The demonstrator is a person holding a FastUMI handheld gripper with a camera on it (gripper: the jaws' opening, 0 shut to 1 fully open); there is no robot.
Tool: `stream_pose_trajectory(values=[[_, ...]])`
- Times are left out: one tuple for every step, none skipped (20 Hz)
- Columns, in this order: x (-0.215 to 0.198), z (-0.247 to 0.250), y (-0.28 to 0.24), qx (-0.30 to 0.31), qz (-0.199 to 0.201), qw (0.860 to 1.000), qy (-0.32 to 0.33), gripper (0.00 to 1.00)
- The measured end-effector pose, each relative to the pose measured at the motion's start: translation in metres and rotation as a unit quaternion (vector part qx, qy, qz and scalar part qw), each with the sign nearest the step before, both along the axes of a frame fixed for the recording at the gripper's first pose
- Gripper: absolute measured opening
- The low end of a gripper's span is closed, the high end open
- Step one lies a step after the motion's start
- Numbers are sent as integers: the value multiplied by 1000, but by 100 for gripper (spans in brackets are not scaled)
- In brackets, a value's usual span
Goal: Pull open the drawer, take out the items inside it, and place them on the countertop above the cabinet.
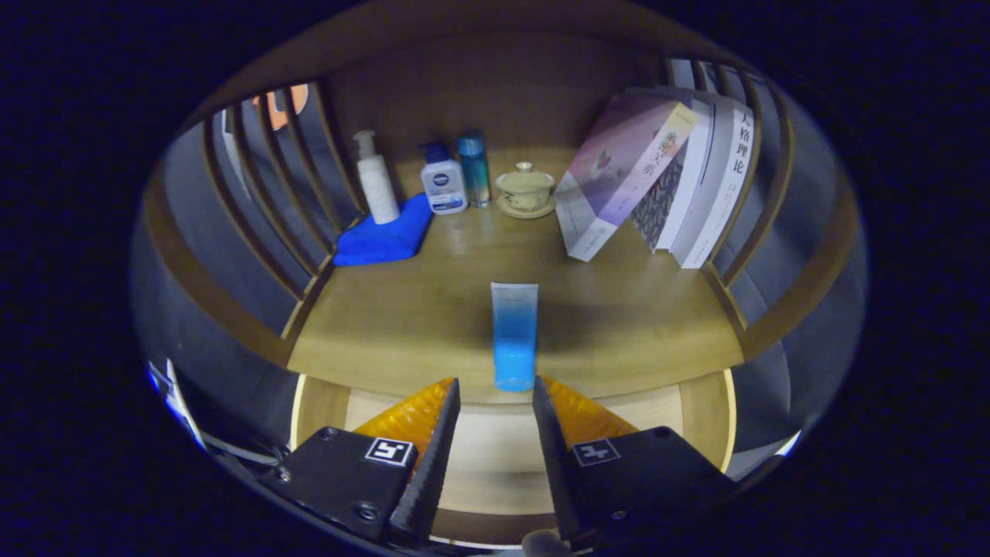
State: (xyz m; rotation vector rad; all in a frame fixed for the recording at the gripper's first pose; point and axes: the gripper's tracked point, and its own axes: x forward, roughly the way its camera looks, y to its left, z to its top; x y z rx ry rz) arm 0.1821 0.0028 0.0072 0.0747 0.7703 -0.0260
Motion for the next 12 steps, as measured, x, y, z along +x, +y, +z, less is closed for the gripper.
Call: stream_pose_trajectory(values=[[-6,5,6,3,10,1000,-18,61],[-15,10,7,-2,11,999,-33,61],[-24,15,7,-1,9,999,-49,61],[-34,20,12,7,11,998,-63,61],[-49,23,15,17,14,997,-76,61],[-61,28,19,26,16,995,-97,70],[-74,33,20,26,21,993,-113,80],[-85,38,23,27,28,990,-136,89],[-96,43,25,30,27,986,-159,91],[-108,48,27,33,28,982,-181,90],[-119,52,31,36,32,978,-203,90],[-131,57,30,34,33,974,-222,92]])
